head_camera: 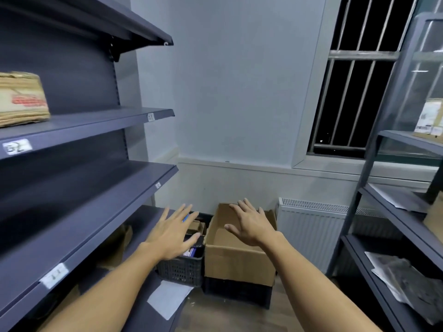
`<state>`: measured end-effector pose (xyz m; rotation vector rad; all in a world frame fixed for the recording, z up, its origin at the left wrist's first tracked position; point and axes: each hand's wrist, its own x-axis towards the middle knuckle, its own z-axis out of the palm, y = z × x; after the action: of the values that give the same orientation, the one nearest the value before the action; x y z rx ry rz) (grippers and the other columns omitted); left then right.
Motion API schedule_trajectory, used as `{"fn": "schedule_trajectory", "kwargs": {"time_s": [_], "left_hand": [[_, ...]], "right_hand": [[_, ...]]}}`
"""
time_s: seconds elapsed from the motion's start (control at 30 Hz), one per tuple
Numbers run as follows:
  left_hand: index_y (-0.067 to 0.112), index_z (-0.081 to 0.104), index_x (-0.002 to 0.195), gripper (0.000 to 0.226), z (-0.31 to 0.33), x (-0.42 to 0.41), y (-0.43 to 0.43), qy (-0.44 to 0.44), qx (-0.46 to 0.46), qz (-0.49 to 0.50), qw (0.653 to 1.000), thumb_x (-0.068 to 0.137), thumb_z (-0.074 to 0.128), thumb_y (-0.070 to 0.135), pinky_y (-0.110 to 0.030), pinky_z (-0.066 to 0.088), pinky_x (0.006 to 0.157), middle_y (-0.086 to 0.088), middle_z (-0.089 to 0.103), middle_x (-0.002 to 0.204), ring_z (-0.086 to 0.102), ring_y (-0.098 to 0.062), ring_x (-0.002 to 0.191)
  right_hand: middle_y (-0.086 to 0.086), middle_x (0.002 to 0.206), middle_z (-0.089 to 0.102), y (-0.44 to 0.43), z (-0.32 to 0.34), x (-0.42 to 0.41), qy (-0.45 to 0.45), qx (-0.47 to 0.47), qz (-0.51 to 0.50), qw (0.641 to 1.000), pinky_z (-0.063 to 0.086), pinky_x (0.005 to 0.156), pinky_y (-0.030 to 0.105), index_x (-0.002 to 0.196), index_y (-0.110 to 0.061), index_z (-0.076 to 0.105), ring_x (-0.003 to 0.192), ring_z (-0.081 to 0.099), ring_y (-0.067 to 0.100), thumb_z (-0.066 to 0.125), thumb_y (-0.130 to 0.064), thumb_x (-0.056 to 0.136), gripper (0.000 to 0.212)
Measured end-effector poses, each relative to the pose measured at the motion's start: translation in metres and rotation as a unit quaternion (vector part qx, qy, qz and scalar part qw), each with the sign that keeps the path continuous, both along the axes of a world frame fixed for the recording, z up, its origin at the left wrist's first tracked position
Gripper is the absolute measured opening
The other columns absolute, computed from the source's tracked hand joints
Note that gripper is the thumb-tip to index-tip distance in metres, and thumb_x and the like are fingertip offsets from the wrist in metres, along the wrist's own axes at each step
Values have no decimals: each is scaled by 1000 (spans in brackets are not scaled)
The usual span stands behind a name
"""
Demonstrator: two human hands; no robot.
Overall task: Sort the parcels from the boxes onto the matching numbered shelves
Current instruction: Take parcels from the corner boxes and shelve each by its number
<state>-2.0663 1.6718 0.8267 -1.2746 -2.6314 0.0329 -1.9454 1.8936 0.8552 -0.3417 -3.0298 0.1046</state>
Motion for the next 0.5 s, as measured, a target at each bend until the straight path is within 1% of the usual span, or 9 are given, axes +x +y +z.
{"fn": "schedule_trajectory", "kwargs": {"time_s": [0.13, 0.23, 0.4, 0.5], "left_hand": [[27, 7, 160, 94, -11, -53, 48, -4, -8, 18, 1000, 79, -6, 71, -48, 0, 125, 3, 1, 168, -3, -13, 154], [27, 5, 160, 94, -21, -88, 79, -23, -32, 21, 999, 78, -6, 71, -45, -3, 124, 3, 0, 168, -3, -12, 154], [24, 8, 160, 86, -37, -144, 122, -35, -36, 42, 998, 88, 2, 69, -47, 2, 125, 1, 4, 168, 1, -14, 154], [23, 8, 160, 93, -47, -173, 139, -41, -42, 48, 997, 81, -6, 70, -47, 2, 125, 0, 4, 168, 2, -15, 154]], "right_hand": [[8, 167, 12, 54, -15, -59, 0, -14, 3, 1000, 12, 122, 57, 158, -20, 18, 155, 0, 25, 39, -55, 102, 70], [8, 166, 14, 90, -26, -103, -10, -26, 14, 1000, 13, 121, 58, 158, -19, 20, 155, 1, 26, 40, -55, 102, 69], [8, 165, 17, 136, -47, -167, -28, -37, 31, 998, 16, 120, 58, 158, -19, 20, 155, 3, 26, 41, -54, 102, 69], [8, 165, 18, 153, -59, -201, -42, -41, 41, 997, 17, 120, 58, 158, -18, 20, 155, 3, 26, 41, -54, 102, 69]]}}
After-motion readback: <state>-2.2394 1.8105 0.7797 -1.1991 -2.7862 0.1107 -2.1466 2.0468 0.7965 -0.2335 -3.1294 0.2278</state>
